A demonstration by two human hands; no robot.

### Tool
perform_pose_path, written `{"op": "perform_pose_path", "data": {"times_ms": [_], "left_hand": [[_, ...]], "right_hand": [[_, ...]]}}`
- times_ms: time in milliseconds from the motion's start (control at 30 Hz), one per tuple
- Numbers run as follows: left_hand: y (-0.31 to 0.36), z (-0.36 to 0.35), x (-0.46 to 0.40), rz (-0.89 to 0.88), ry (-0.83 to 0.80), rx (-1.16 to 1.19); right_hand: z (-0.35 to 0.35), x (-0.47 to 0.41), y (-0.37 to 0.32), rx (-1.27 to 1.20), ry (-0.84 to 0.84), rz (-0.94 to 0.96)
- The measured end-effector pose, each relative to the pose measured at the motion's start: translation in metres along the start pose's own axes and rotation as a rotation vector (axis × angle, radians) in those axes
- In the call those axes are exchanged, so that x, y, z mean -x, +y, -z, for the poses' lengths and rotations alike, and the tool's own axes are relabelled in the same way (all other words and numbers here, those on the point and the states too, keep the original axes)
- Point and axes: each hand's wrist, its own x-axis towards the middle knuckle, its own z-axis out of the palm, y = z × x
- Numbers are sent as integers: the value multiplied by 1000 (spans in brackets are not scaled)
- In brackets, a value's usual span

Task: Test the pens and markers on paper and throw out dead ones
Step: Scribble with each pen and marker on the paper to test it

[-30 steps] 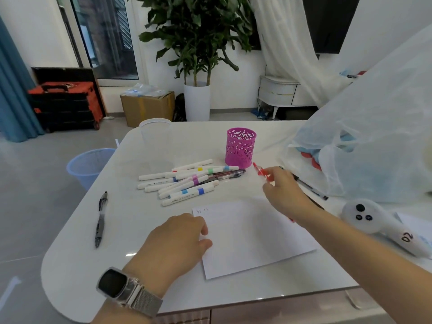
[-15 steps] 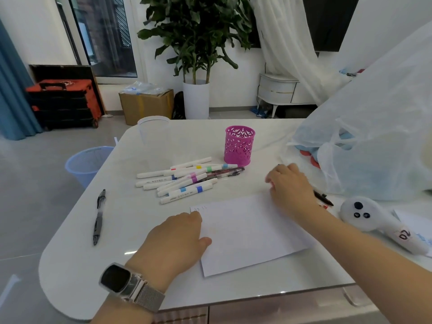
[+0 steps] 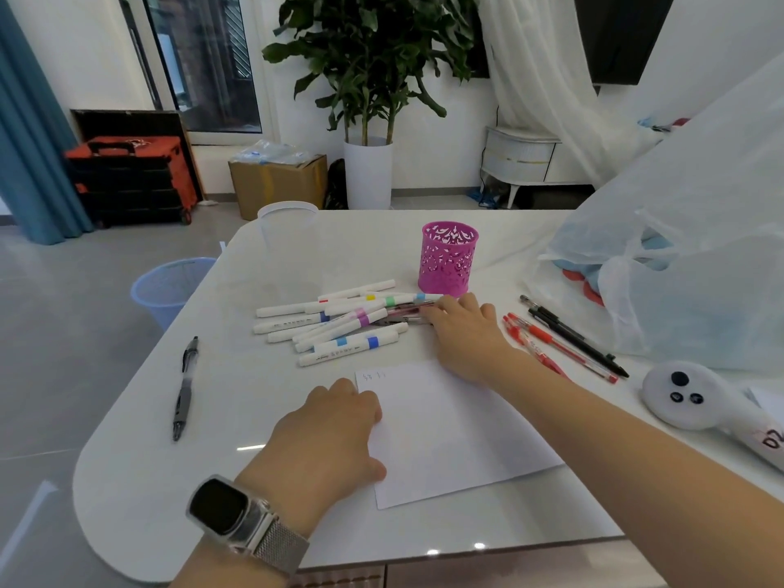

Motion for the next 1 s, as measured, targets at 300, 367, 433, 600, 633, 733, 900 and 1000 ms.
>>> {"op": "perform_pose_path", "data": {"times_ms": [300,367,433,600,633,733,900,1000], "left_hand": [[0,1,-1,-13,-6,17],[-1,1,-1,-17,-14,17],[-1,1,0,-17,-24,15],[0,2,-1,-12,-39,6],[1,2,-1,-11,-41,3],[2,1,-1,-11,-50,2],[1,1,1,-10,-60,20],[1,1,-1,-7,-62,20]], "right_hand": [[13,16,23,25,106,-53],[21,23,31,-90,200,-66],[29,34,37,-350,367,-69],[64,54,35,-1057,578,-232],[70,52,31,-1196,562,-300],[86,44,25,-1844,429,-533],[91,44,15,-2457,-9,-672],[89,43,7,-2448,-21,-717]]}}
